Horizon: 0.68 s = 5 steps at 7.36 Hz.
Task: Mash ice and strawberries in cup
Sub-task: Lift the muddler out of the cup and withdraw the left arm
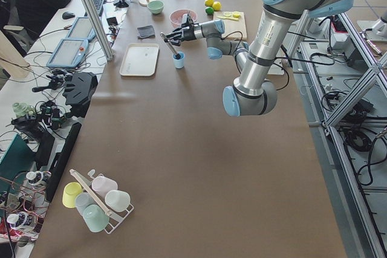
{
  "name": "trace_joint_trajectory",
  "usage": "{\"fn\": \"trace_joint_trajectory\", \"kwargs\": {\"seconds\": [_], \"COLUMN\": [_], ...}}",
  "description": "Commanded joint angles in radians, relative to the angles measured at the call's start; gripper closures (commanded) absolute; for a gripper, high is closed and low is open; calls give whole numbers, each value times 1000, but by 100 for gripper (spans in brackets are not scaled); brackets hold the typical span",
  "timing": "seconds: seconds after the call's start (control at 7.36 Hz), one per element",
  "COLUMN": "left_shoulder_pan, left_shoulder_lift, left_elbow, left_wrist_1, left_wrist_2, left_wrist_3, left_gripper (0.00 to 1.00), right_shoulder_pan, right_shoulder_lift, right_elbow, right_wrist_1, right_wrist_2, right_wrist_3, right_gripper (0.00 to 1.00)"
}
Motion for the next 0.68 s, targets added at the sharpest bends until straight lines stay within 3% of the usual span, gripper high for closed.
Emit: {"fn": "trace_joint_trajectory", "kwargs": {"seconds": [0.0,0.27,0.54], "left_shoulder_pan": [8,-36,-238], "left_shoulder_lift": [0,-3,14], "left_elbow": [14,-53,-110], "left_wrist_1": [-23,-18,-9], "left_wrist_2": [0,-27,-406], "left_wrist_3": [-4,3,-4], "left_gripper": [71,71,71], "right_shoulder_pan": [0,0,0], "right_shoulder_lift": [-7,-1,3], "right_elbow": [1,1,-1], "right_wrist_1": [2,2,0], "right_wrist_2": [-1,-1,2], "right_wrist_3": [0,0,0], "right_gripper": [0,0,0]}}
